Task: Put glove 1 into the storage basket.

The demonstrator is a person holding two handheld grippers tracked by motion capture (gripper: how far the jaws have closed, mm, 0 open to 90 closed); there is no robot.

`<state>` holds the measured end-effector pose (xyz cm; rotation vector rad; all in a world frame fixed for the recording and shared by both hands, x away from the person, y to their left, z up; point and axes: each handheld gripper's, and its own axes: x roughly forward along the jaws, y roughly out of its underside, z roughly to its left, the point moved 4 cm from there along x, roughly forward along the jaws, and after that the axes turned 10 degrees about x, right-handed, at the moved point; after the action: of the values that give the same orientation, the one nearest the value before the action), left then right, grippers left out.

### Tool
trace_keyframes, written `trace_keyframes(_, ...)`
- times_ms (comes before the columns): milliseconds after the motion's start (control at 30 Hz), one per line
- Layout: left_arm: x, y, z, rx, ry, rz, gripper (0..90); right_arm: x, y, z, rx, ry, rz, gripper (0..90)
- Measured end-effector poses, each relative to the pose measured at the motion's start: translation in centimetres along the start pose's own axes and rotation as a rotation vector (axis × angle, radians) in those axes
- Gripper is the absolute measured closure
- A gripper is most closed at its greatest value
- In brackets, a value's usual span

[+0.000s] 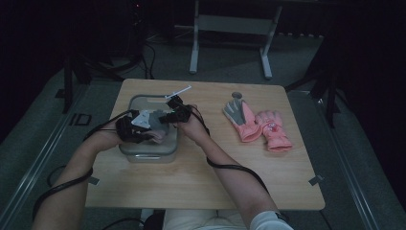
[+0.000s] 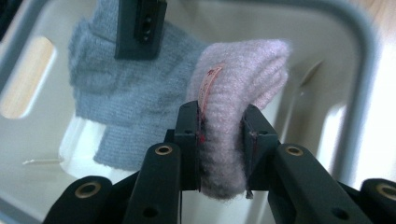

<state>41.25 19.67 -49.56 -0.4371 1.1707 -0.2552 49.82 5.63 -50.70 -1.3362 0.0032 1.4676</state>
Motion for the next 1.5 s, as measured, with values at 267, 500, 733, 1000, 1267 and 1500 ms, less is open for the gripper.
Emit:
trace_keyframes(267,2.1,0.0,0.2,0.029,0.071,0.083,71.9,1.6,0.3,0.0,-0.021,0.052,0.067,73.2)
trace_keyframes(500,3.5,0.1,-0.1,0.043,0.100,0.087,71.9,1.6,0.2,-0.1,-0.039,0.098,0.064,68.4)
trace_keyframes(733,4.1,0.2,-0.4,0.022,0.143,0.101,70.4,0.3,0.1,-0.1,-0.055,0.066,0.049,63.5)
trace_keyframes(1000,3.4,-0.2,-0.3,-0.022,0.102,0.056,53.2,-2.1,0.5,-0.4,-0.059,0.037,0.015,61.4)
trace_keyframes(1267,0.7,-1.5,0.7,-0.154,-0.010,-0.038,26.6,-5.1,1.0,-0.1,-0.090,0.015,-0.026,61.4)
trace_keyframes(1500,-0.4,-4.1,0.7,-0.245,-0.031,-0.142,12.6,-7.5,1.8,-0.5,-0.092,0.015,-0.044,64.0)
